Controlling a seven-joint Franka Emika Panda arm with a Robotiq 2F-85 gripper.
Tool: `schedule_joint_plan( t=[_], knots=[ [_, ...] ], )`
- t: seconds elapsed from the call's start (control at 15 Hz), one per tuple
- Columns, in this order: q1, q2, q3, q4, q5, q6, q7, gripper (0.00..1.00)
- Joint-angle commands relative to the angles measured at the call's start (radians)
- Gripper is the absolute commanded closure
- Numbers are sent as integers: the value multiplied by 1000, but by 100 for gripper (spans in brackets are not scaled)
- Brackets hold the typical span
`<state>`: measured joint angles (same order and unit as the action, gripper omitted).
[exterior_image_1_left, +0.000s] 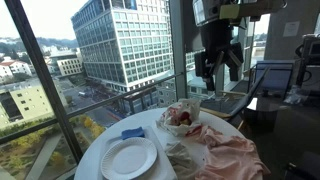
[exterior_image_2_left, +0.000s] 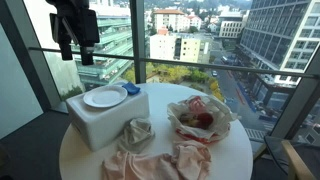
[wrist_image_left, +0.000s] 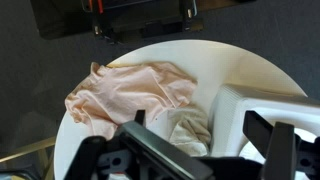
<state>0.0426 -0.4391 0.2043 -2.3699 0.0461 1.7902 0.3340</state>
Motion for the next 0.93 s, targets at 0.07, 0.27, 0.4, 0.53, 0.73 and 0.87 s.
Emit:
schedule_joint_plan(
  t=[0.07, 0.27, 0.4, 0.53, 0.73, 0.87],
  knots=[
    [12, 1, -11, 8, -5, -1, 4, 0],
    [12, -1, -10, 10, -5, -1, 4, 0],
    [12, -1, -10, 10, -5, -1, 4, 0],
    [10, 6, -7, -5, -9, 22, 10, 0],
    [12, 22, -3, -130, 54, 219, 86, 0],
    [26, 46, 0, -223, 115, 354, 105, 0]
  ],
)
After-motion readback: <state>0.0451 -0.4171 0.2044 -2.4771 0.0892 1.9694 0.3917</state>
